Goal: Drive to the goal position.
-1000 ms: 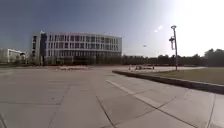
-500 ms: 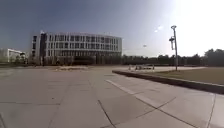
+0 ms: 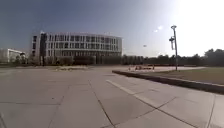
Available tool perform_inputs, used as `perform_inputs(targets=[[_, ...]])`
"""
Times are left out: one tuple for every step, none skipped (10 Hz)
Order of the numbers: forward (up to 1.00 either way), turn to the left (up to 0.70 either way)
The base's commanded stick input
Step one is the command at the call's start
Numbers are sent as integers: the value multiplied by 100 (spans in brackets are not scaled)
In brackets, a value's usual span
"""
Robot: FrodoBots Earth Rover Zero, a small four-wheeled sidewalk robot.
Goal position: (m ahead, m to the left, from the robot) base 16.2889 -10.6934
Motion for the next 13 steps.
perform_inputs(targets=[[6,0],[6,0],[6,0],[6,0],[6,0],[5,0],[5,0],[6,0],[6,0],[6,0],[6,0],[6,0],[6,0]])
